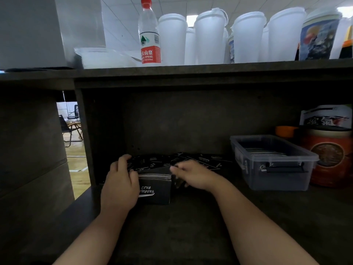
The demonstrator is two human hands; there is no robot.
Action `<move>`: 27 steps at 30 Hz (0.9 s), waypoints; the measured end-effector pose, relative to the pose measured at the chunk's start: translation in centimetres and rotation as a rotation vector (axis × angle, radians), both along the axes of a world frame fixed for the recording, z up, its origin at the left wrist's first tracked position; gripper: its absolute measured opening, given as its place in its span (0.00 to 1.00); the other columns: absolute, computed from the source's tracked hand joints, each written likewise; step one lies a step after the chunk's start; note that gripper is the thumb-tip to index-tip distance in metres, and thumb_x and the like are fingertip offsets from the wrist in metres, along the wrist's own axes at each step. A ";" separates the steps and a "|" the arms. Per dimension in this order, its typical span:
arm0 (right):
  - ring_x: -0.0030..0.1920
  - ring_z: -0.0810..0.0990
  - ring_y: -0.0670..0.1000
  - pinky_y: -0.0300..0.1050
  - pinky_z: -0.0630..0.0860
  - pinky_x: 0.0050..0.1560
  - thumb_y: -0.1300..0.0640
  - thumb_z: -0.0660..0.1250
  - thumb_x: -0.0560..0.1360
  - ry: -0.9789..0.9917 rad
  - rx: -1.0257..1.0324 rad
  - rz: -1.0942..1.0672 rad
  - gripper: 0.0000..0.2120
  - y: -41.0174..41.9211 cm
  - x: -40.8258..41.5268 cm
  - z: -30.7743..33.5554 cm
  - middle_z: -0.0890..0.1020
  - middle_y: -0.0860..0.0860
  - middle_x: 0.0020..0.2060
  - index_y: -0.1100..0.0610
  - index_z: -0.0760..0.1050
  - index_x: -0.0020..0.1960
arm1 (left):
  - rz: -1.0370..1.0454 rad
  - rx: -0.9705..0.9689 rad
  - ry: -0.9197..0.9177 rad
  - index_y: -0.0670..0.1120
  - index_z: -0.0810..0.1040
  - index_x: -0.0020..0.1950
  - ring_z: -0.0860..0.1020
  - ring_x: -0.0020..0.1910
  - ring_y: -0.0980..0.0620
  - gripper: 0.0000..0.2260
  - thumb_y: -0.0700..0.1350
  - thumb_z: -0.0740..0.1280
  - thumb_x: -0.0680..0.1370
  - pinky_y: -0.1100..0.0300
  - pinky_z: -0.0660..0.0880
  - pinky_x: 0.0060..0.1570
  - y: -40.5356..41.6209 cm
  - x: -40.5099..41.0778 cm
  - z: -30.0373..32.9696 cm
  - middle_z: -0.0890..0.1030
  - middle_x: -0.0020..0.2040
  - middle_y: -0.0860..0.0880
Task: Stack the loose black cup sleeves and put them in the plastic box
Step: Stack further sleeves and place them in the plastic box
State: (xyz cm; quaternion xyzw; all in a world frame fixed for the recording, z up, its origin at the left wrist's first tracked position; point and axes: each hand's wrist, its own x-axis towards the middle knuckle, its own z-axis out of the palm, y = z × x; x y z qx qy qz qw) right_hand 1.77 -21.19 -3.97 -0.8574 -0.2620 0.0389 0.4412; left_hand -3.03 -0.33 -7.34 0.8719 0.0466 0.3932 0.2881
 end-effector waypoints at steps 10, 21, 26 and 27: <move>0.48 0.80 0.48 0.44 0.75 0.51 0.51 0.64 0.79 -0.339 0.013 -0.519 0.08 -2.3 2.5 -0.4 0.83 0.49 0.45 0.51 0.81 0.49 | -0.029 0.214 0.023 0.48 0.74 0.37 0.71 0.41 0.49 0.13 0.47 0.60 0.81 0.56 0.64 0.40 0.0 0.2 -0.3 0.78 0.37 0.48; 0.73 0.61 0.58 0.58 0.59 0.69 0.45 0.62 0.79 -0.071 -0.253 -0.551 0.25 -2.4 3.4 -2.0 0.67 0.52 0.72 0.47 0.61 0.74 | -0.019 0.187 0.006 0.50 0.71 0.36 0.69 0.40 0.52 0.12 0.47 0.60 0.81 0.58 0.64 0.40 -0.2 0.2 -0.3 0.73 0.35 0.52; 0.74 0.58 0.59 0.58 0.56 0.72 0.46 0.65 0.78 -0.008 -0.198 -0.562 0.30 -3.0 4.0 -2.1 0.66 0.54 0.72 0.46 0.57 0.76 | -0.015 0.195 0.005 0.48 0.73 0.36 0.71 0.41 0.51 0.12 0.47 0.60 0.80 0.57 0.63 0.39 -0.1 0.4 -0.5 0.75 0.35 0.50; 0.74 0.58 0.58 0.58 0.56 0.72 0.47 0.66 0.77 -0.011 -0.222 -0.550 0.31 -3.0 4.1 -2.2 0.66 0.54 0.73 0.45 0.56 0.76 | -0.012 0.199 0.002 0.48 0.74 0.37 0.71 0.41 0.50 0.12 0.47 0.60 0.80 0.57 0.64 0.39 -0.1 0.4 -0.5 0.76 0.36 0.49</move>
